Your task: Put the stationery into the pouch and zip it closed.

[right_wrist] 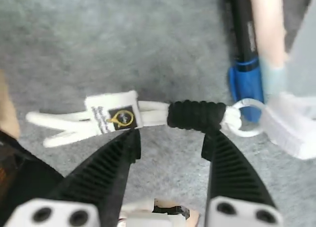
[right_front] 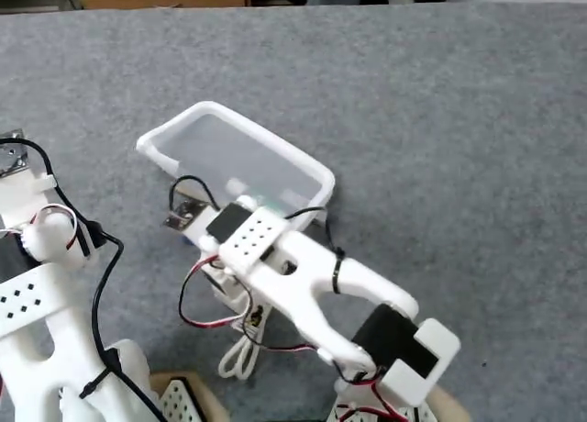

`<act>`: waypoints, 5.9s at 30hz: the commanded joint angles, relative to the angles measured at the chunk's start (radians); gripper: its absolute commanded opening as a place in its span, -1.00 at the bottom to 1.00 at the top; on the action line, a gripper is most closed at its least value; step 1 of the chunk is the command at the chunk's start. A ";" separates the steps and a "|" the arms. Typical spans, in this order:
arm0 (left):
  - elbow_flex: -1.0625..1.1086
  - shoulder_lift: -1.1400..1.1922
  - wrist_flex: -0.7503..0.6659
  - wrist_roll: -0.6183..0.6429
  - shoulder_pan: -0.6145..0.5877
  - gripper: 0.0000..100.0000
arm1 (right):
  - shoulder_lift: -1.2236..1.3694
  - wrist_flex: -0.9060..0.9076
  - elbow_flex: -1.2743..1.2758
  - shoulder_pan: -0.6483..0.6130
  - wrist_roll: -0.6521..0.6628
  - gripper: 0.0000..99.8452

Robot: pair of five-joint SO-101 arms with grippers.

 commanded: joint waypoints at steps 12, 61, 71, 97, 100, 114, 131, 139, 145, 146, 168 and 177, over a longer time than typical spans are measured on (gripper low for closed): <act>-0.015 -0.003 -0.017 -0.008 -0.002 -0.55 | -0.013 -0.100 0.088 0.077 -0.012 -0.56; -0.015 -0.005 -0.018 -0.009 0.001 -0.55 | -0.021 -0.038 -0.070 0.091 -0.169 -0.62; -0.015 -0.005 -0.018 -0.009 0.001 -0.55 | 0.128 -0.146 -0.061 0.041 -0.305 -0.62; -0.015 -0.005 -0.040 -0.064 -0.005 -0.55 | 0.033 -0.081 0.004 0.023 -0.407 -0.80; -0.015 -0.005 -0.040 -0.064 -0.005 -0.55 | 0.120 -0.078 0.002 0.002 -0.402 -0.76; -0.015 -0.005 -0.061 -0.064 -0.005 -0.55 | 0.068 0.021 -0.039 0.002 -0.362 -0.61; -0.015 -0.005 -0.061 -0.066 -0.002 -0.55 | 0.050 -0.005 -0.004 0.118 -0.334 -0.62; -0.015 -0.005 -0.061 -0.066 -0.001 -0.55 | 0.050 -0.213 0.124 0.117 -0.336 -0.61; -0.010 -0.005 -0.060 -0.066 -0.001 -0.55 | 0.051 -0.298 0.159 0.121 -0.336 -0.61; -0.010 -0.005 -0.060 -0.066 -0.001 -0.55 | 0.051 -0.304 0.162 0.121 -0.336 -0.62; -0.015 -0.003 -0.060 -0.066 0.001 -0.55 | 0.044 -0.296 0.162 0.123 -0.207 -0.97; -0.010 -0.002 -0.052 -0.112 0.016 -0.55 | -0.113 -0.244 0.145 0.123 -0.051 -0.98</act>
